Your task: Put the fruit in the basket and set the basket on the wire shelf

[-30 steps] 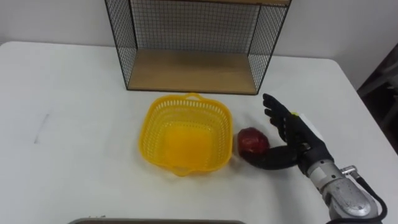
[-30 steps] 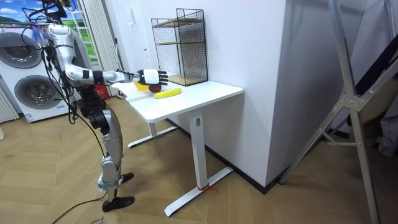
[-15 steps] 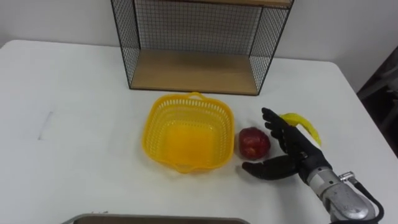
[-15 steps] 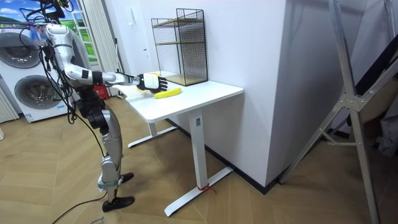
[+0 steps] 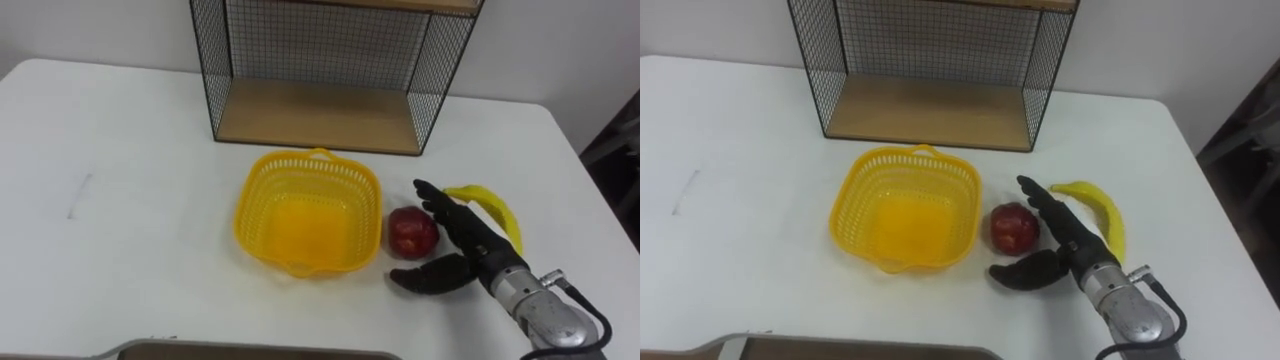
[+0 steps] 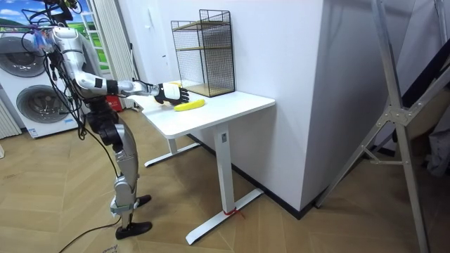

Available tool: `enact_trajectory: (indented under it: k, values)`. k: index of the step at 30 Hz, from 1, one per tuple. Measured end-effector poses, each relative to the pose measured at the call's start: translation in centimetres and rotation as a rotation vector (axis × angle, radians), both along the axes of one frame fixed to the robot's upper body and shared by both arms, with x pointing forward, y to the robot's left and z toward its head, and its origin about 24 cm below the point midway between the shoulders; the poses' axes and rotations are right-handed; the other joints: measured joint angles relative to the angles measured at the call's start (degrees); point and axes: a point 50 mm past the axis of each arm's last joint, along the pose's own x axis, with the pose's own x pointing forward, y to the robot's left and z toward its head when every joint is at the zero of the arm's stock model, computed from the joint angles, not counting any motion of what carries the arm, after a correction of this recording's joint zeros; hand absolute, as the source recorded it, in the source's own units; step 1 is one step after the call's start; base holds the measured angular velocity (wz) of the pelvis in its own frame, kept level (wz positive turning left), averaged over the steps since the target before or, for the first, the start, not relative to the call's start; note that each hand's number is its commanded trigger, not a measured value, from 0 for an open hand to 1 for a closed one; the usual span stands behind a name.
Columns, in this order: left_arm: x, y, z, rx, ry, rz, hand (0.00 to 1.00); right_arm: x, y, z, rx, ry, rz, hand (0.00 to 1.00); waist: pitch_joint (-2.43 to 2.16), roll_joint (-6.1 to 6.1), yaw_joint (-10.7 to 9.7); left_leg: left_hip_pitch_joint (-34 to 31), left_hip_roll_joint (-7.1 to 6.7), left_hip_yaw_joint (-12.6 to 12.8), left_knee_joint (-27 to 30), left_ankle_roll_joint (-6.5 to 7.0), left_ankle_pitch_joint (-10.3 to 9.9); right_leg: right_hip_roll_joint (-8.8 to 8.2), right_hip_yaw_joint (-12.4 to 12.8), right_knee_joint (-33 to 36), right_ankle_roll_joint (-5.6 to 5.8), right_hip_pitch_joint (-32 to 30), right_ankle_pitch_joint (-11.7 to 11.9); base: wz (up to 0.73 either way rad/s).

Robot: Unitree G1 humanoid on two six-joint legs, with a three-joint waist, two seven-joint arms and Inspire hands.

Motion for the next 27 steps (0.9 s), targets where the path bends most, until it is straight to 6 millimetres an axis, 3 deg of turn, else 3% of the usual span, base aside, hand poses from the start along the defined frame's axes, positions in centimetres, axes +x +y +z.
enact_trajectory:
  k: [8,9,10,11,12,27]
  values:
    - [0.3,0.1,0.0,0.007,0.003,0.002,0.00,0.4,0.1,-0.3,0.001,0.012,0.000,0.00,0.02,-0.04,0.23,0.30,-0.01,-0.04,0.14,0.02,0.01,-0.01,0.03,0.01,-0.02,0.31,0.02,0.00]
    - [0.3,0.1,0.0,0.007,0.003,0.002,0.00,0.4,0.1,-0.3,0.000,0.013,0.000,0.11,0.02,-0.04,0.24,0.34,-0.01,-0.05,0.14,0.02,0.01,-0.01,0.03,0.01,-0.02,0.36,0.02,0.00]
    - [0.4,0.1,0.0,0.007,0.003,0.002,0.00,0.5,0.1,-0.3,0.000,0.014,0.000,0.35,0.03,-0.03,0.25,0.49,-0.01,-0.05,0.14,0.02,0.01,-0.01,0.03,0.01,-0.02,0.50,0.02,0.00]
    - [0.4,0.1,0.0,0.007,0.003,0.002,0.00,0.6,0.1,-0.4,-0.005,0.017,0.002,0.82,0.05,-0.01,0.24,0.74,-0.01,-0.05,0.13,0.02,0.01,-0.01,0.03,-0.02,-0.02,0.77,0.02,0.00]
    - [0.4,0.1,0.0,0.007,0.003,0.002,0.00,0.6,0.1,-0.5,-0.008,0.019,0.003,1.00,0.05,-0.01,0.25,0.86,-0.02,-0.08,0.12,0.02,0.00,-0.01,0.02,-0.06,-0.02,0.89,0.02,0.00]
    - [0.3,0.1,0.0,0.005,0.005,0.001,0.00,1.8,-0.4,0.0,-0.074,-0.014,-0.032,1.00,0.03,0.18,0.07,1.11,-0.04,-0.53,0.08,0.02,0.00,0.05,-0.47,-0.20,-0.01,1.45,0.05,0.02]
